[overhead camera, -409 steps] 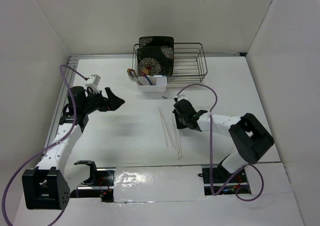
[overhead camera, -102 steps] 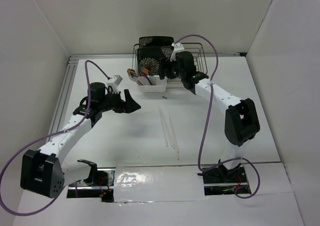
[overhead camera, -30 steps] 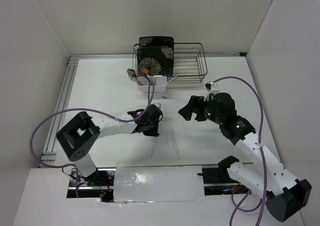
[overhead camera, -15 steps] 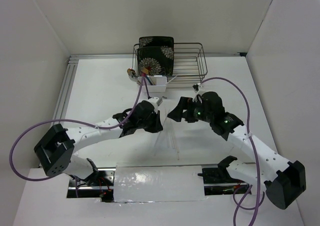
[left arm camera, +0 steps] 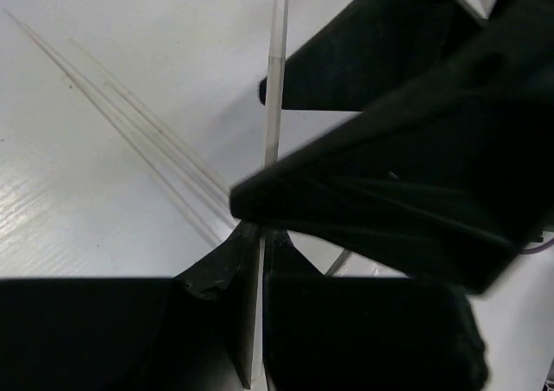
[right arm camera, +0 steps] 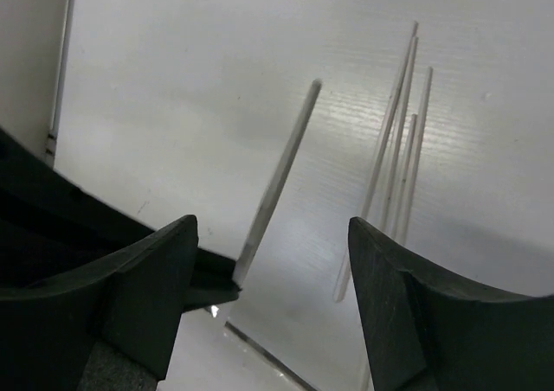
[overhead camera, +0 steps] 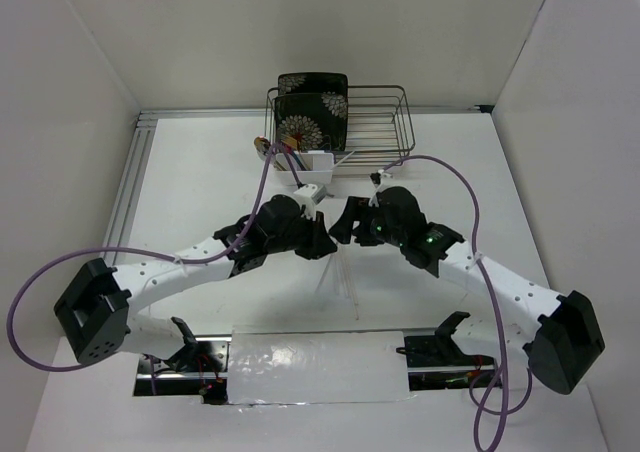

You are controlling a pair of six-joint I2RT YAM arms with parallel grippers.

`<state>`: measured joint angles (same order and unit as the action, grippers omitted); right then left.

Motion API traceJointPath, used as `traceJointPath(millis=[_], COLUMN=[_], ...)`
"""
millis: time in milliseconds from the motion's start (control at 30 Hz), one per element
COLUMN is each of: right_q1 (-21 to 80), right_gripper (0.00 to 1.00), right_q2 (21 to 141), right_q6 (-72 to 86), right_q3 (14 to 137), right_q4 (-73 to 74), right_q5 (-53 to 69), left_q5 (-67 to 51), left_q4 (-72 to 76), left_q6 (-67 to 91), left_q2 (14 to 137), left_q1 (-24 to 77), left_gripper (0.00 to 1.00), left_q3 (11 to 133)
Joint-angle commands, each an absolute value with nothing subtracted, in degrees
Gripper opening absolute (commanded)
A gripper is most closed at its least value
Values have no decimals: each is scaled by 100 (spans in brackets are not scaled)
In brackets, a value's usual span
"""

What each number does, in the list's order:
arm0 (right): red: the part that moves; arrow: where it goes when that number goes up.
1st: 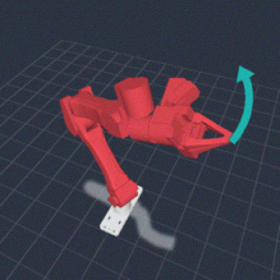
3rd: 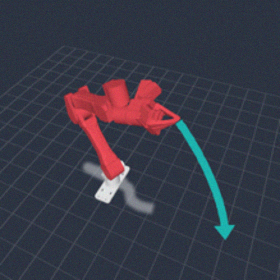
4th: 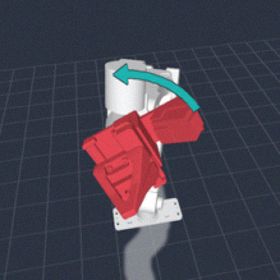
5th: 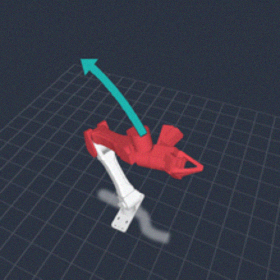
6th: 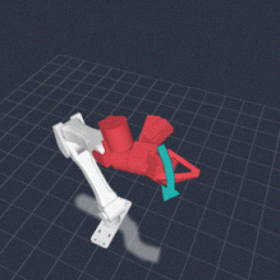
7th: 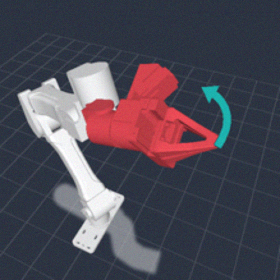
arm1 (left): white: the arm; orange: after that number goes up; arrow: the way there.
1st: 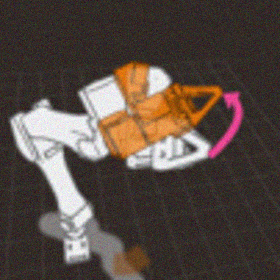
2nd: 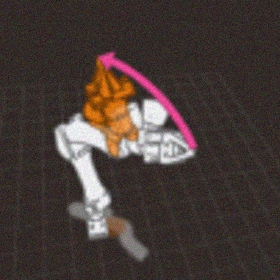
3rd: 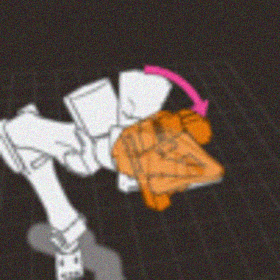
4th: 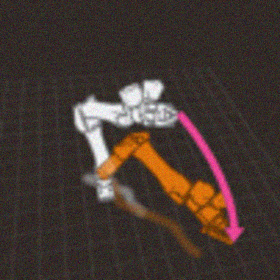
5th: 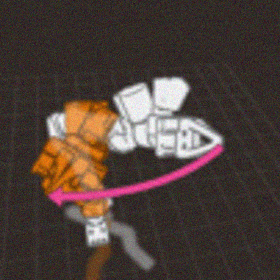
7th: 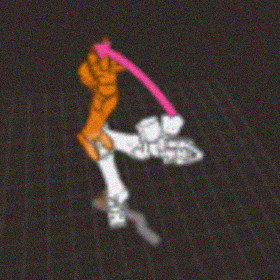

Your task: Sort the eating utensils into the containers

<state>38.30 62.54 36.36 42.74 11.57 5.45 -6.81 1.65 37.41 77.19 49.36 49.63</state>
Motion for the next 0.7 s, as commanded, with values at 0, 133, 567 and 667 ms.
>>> traceJointPath(millis=[0,133,567,667], right_q1=[3894,3911,3788,3613], right_gripper=[76,63,0,0], right_q2=[6293,6460,6960,7180], right_q6=[3542,3516,2278,1478], right_q3=[4596,4649,6554,7320], right_q4=[888,633,905,590], right_q5=[0,-70,-659,-589], left_q5=[-992,-1187,-1178,-1098], left_q4=[589,852,-182,-553], left_q6=[3577,3647,3814,3893], left_q2=[7462,7409,6998,6384], left_q1=[4957,4966,4598,4115], left_gripper=[2,2,57,67], left_q3=[5177,5054,5589,5547])
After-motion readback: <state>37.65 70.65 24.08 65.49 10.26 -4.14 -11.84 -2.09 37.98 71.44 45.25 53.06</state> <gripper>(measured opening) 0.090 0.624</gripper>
